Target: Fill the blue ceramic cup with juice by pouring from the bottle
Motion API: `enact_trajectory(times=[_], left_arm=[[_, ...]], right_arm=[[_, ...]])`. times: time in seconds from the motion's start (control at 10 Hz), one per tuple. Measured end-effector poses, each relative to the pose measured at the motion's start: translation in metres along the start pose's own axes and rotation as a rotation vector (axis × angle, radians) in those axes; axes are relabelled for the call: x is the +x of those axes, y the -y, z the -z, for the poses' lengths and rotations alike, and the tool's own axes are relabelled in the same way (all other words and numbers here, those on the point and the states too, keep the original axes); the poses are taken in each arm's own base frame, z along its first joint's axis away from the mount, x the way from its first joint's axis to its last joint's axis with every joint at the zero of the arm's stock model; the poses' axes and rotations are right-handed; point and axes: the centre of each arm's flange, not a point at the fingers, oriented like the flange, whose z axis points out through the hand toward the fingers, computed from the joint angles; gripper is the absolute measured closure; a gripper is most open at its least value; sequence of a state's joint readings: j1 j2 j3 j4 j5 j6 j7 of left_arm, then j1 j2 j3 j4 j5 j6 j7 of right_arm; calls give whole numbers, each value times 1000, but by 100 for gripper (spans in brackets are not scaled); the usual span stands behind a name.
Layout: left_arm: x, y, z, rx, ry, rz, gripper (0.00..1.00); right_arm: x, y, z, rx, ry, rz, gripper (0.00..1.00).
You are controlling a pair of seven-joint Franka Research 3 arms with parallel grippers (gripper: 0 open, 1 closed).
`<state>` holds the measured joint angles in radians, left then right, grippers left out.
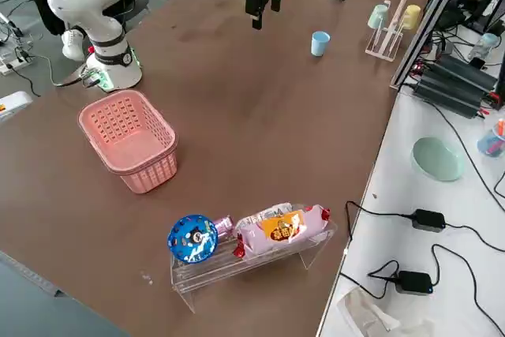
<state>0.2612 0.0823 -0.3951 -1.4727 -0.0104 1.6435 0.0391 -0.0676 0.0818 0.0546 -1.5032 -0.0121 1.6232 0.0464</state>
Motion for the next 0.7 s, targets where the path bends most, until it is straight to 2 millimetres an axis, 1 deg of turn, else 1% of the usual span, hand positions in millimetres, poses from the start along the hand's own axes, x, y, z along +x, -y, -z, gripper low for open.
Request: enact_trajectory(times=[0.2,0.7], left_arm=[[-3,-7,5,4,12,45,0],[-9,-26,17,21,15,85,0]], right_arm=[[0,-1,0,0,-1,-2,0],[0,-3,0,0,-3,-4,0]])
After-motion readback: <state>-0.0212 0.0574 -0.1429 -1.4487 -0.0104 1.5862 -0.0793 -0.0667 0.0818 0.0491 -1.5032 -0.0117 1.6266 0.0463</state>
